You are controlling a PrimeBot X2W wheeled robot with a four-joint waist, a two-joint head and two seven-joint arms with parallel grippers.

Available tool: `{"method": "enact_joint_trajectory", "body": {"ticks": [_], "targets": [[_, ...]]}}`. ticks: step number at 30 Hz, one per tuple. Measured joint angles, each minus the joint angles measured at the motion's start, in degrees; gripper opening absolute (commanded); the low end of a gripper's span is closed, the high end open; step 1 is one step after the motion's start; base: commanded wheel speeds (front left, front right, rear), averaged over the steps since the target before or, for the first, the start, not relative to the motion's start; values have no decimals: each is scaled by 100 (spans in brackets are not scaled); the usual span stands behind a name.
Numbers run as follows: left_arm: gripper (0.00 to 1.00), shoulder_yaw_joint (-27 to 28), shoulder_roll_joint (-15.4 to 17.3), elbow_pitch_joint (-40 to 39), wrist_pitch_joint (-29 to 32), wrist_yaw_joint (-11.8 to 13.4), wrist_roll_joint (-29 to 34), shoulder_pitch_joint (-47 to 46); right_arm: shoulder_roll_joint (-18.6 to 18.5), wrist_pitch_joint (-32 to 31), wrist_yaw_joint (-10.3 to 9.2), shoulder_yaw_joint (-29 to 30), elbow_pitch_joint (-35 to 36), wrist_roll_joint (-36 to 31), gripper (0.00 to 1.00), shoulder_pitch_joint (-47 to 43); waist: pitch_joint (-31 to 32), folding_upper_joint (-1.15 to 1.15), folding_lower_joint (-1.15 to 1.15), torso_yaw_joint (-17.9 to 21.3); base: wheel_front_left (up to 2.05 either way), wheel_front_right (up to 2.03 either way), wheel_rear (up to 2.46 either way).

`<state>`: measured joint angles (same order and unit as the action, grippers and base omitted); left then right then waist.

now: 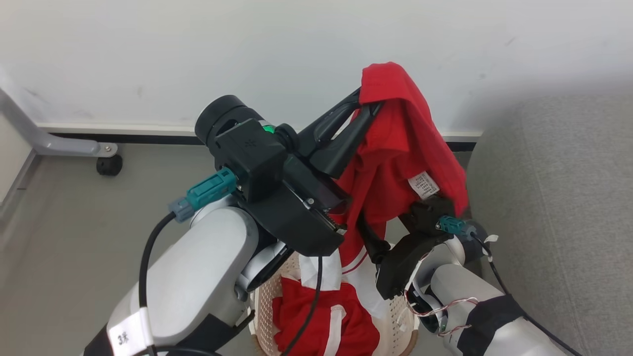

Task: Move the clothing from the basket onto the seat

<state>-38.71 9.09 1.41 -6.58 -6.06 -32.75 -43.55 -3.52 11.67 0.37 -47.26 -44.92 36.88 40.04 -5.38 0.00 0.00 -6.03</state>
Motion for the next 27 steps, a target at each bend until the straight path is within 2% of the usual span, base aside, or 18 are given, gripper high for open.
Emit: {"method": "enact_joint_trajectory", "body": {"ticks": [2, 11, 19, 27], "targets": [[0, 19, 63, 8, 44, 0, -16, 1, -7, 12, 13, -131, 4, 102, 0, 72, -32, 0, 0, -57, 0, 0, 0], [0, 354, 481, 167, 52, 60, -223, 192, 0, 211, -45, -315, 122, 495, 0, 109, -53, 0, 0, -72, 0, 0, 0], [0, 624, 897, 110, 29, 212, -371, 1031, -1, 261, -291, 47, 205, 759, 0, -135, -7, 0, 0, 102, 0, 0, 0], [0, 400, 1159, -65, -10, 209, -400, 1900, 0, 260, -415, 549, 552, 760, 0, -245, 6, 0, 0, 328, 0, 0, 0]]}}
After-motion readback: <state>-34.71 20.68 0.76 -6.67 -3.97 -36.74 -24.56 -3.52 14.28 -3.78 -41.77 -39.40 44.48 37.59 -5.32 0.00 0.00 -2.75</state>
